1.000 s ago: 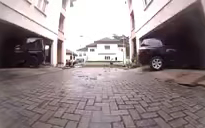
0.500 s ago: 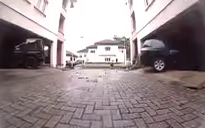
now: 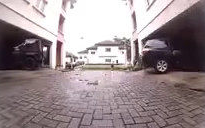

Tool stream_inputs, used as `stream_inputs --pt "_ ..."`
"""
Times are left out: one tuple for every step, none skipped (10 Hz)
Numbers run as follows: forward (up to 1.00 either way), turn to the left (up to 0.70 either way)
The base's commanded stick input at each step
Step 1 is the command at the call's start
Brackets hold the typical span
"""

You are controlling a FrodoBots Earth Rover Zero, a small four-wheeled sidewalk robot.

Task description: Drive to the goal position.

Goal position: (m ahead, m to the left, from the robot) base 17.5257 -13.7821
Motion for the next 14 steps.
stream_inputs --pt "0.50 0.00" --pt "0.50 0.00" --pt "0.50 0.00" --pt "0.50 0.00" --pt "0.50 0.00" --pt "0.50 0.00" --pt "0.50 0.00" --pt "0.50 0.00" --pt "0.50 0.00" --pt "0.50 0.00" --pt "0.50 0.00" --pt "0.50 0.00" --pt "0.50 0.00" --pt "0.50 0.00"
